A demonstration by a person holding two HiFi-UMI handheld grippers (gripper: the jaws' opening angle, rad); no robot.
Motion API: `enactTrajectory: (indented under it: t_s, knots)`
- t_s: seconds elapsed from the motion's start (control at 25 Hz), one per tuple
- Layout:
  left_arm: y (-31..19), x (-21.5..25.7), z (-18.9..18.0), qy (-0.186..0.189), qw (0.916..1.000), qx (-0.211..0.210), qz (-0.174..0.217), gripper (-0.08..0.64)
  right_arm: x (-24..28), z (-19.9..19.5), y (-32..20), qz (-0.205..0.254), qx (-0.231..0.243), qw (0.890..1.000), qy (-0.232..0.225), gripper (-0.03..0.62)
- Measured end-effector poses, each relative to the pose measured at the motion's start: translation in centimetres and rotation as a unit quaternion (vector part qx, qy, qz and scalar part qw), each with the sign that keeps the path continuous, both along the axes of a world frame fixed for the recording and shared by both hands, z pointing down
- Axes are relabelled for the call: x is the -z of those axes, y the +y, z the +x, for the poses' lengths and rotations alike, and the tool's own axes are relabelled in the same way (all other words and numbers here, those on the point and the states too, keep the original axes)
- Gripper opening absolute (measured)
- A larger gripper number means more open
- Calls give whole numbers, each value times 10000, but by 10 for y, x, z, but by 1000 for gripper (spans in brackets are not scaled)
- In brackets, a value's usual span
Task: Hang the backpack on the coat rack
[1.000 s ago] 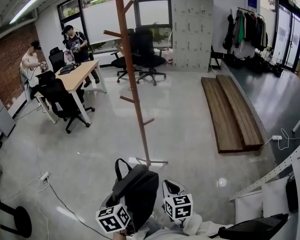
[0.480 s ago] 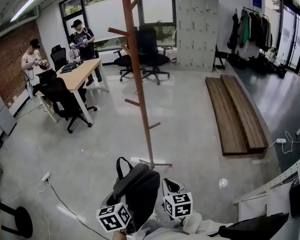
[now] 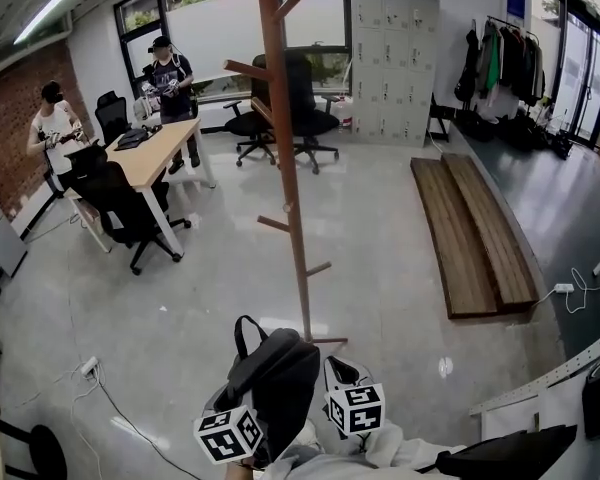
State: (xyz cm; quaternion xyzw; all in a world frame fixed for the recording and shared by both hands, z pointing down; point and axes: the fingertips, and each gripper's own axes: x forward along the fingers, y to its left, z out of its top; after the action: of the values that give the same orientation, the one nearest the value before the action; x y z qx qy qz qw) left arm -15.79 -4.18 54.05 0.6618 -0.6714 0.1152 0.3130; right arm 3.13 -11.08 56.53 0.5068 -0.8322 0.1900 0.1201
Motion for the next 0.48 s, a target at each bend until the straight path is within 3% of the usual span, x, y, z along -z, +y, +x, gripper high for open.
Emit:
enactTrajectory:
  t_s: [0.48]
  knots:
    - [-67, -2, -40, 131, 9999, -29, -8, 129, 4, -33, -66, -1, -93, 9999, 59, 14]
